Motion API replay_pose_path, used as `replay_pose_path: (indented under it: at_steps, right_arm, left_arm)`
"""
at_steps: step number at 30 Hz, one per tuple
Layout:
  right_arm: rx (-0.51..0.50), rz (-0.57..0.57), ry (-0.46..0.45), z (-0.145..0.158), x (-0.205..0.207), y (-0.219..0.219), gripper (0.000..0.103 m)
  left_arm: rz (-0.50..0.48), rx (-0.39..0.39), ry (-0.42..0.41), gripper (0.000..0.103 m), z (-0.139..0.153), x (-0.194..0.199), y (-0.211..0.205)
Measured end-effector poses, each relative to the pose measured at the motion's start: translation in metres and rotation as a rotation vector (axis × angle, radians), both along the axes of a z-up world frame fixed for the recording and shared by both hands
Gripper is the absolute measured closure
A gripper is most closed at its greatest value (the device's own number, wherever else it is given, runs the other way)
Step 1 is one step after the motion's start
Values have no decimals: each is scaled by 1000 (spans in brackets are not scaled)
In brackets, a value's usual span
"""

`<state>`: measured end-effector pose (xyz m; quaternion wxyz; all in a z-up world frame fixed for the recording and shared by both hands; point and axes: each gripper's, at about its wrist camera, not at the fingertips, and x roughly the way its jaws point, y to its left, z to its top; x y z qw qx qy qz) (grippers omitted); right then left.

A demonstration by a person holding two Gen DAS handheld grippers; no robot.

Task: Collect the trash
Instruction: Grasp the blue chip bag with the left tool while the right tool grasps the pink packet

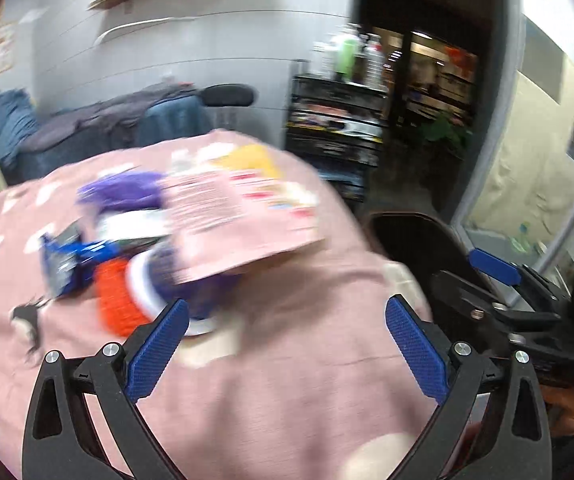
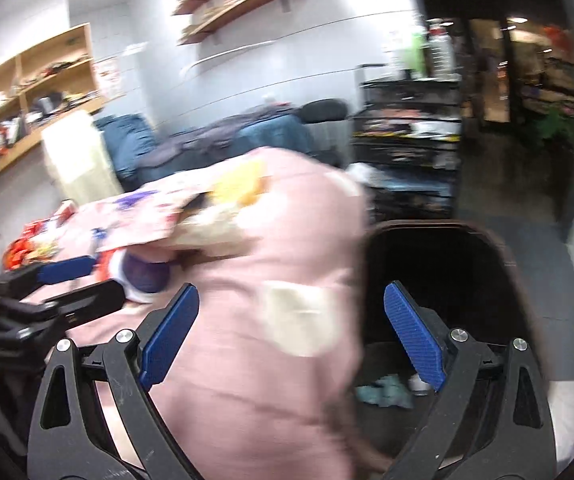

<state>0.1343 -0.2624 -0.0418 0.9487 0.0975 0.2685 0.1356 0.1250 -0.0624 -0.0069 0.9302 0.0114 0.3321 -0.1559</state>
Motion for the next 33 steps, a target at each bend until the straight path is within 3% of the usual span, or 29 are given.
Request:
replay_pose_path:
  at_steps: [6,8,11,16,21,26,28,31,33]
  right_arm:
    - [23,124,-3,11,12,45,10]
    - [-11,143,-26,16,14,61,10]
    - [-169,141,-85,20,14,90,11]
    - [-423,119,-106,15,25,122,20]
    - [-570,120,-165,10,39,131,28]
    - [-720,162,-293,12,39,153,31]
    - [-772,178,-332,10,41,163,34]
    - [-815,213,-361,6,46,174,43]
    - [-821,229,-364,5,52,178,62]
  left_arm:
    - [145,-15,12,5,-2,7,59]
    - [187,-18,22,5,-5,13,76]
    - [248,-24,41,5,-9,20,101]
    - [312,-27,63,5,-16,26,139]
    - [359,-37,90,6,-22,36,174]
    - [398,-48,152,6,-30,63,193]
    - [405,-46,175,12,-33,74,197]
    - [395,-44,223,23,-38,92,197]
    - [408,-35,254,31,-43,104,198]
